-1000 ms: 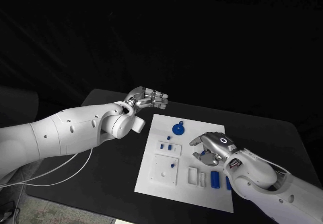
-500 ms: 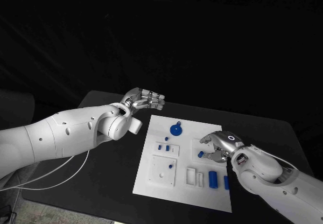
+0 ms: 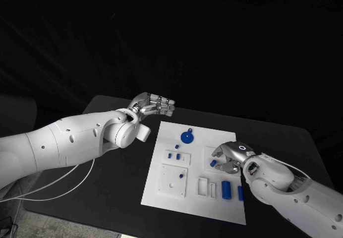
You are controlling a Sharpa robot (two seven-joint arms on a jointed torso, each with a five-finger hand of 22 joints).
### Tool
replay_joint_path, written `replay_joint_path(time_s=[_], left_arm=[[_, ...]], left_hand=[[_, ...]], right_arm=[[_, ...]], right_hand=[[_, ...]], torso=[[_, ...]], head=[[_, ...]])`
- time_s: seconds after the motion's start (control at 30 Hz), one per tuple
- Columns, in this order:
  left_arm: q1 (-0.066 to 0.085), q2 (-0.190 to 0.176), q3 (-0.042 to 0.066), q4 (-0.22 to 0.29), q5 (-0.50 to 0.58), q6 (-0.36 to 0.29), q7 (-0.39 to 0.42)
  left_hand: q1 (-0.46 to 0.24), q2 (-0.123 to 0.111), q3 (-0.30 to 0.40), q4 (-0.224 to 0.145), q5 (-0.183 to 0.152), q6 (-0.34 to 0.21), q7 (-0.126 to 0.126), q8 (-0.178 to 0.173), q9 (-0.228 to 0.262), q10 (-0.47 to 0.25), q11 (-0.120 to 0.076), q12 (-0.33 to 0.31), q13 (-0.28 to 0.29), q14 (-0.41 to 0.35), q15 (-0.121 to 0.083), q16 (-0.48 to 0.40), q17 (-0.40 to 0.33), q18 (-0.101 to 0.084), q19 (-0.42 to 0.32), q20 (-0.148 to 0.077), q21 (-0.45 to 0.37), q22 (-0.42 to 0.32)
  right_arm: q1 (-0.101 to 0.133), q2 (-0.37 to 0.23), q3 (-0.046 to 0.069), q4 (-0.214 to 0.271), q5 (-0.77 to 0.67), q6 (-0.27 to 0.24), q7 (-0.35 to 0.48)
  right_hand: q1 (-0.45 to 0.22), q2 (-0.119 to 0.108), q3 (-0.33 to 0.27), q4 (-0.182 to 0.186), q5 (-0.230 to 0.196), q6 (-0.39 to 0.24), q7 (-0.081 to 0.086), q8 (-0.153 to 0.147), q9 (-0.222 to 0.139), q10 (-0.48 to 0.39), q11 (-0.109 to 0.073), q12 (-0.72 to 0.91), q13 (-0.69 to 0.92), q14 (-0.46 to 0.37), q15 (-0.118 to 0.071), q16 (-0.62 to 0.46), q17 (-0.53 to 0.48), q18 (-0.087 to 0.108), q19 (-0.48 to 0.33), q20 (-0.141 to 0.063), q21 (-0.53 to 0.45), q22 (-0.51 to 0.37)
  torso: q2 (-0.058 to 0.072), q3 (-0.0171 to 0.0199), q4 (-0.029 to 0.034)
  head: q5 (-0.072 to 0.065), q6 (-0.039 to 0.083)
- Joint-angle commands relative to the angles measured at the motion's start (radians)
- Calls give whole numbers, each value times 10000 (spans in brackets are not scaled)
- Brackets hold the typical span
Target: Assemble the parts on the task board
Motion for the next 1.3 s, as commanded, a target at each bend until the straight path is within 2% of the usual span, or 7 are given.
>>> replay_joint_path(time_s=[0.03, 0.17, 0.3, 0.6, 0.93, 1.07, 1.3], left_arm=[[15, 16, 5, 9, 46, 136, 88], [15, 7, 5, 11, 46, 126, 81], [15, 4, 5, 12, 46, 123, 80], [15, 0, 4, 7, 46, 131, 79], [15, -9, 4, 0, 46, 136, 59], [15, -9, 3, -3, 46, 142, 40], [15, -20, 2, -5, 46, 152, 16]], left_hand=[[87, 40, -5, 66, -24, 8, -20, 11, 3, -39, -1, -31, -9, -39, -2, -25, 12, 69, 40, -2, 48, -9], [87, 40, -5, 66, -24, 8, -20, 11, 3, -39, -1, -31, -9, -39, -2, -25, 12, 69, 40, -2, 48, -9], [87, 40, -5, 66, -24, 8, -20, 11, 3, -39, -1, -31, -9, -39, -2, -25, 12, 69, 40, -2, 48, -9], [87, 40, -5, 66, -24, 8, -20, 11, 3, -39, -1, -31, -9, -39, -2, -25, 12, 69, 40, -2, 48, -9], [87, 40, -5, 66, -24, 8, -20, 11, 3, -39, -1, -31, -9, -39, -2, -25, 12, 69, 40, -2, 48, -9], [88, 38, -9, 80, -17, -3, -19, 9, 3, -54, 5, -32, -9, -55, 4, -27, 11, 68, 47, 1, 48, -69], [88, 38, -9, 80, -17, -3, -19, 9, 3, -54, 5, -32, -9, -55, 4, -27, 11, 68, 47, 1, 48, -69]], right_arm=[[0, 70, -3, -28, 72, 349, 242], [-1, 143, -5, -57, 113, 426, 302], [-1, 182, -6, -74, 125, 439, 323], [-3, 294, -13, -150, 27, 478, 306], [-5, 336, -22, -259, -238, 335, 248], [-6, 343, -27, -283, -323, 279, 212], [-8, 357, -34, -321, -396, 233, 184]], right_hand=[[-169, 11, 200, -99, 51, 81, 19, 38, -5, 104, -22, 15, -3, 62, -1, 41, 39, 41, 342, -113, 85, 41], [-363, 114, 402, -152, -43, 213, 65, 36, -4, 323, -75, 16, -3, 121, -40, 58, 80, 30, 359, -146, 172, 58], [-521, 226, 1053, -253, -312, 449, 112, 42, 0, 616, -146, 10, -6, 177, -93, 85, 136, -34, 365, -199, 297, 106], [-647, 272, 1944, -333, -469, 914, 132, 43, 8, 1205, -296, 21, 5, 263, -202, 95, 239, -164, 352, -334, 531, 227], [-625, 261, 2290, -310, -634, 1045, 141, 43, 9, 1146, -278, 19, 4, 257, -198, 61, 305, -152, 322, -336, 579, 282], [-639, 171, 2529, -247, -699, 1021, 165, 44, 10, 1015, -239, 25, 7, 231, -173, 33, 320, -102, 292, -309, 558, 307], [-616, 117, 2567, -234, -701, 1048, 165, 47, 12, 910, -210, 20, 5, 232, -158, 31, 328, -70, 288, -295, 547, 324]], torso=[[0, 1, 4], [1, 5, 1], [-3, -5, -8], [0, 3, 1], [-1, 6, -8], [0, 6, -10], [4, 7, -5]], head=[[-3, -12], [0, -24], [0, -14], [3, -37], [7, -51], [8, -57], [0, -76]])
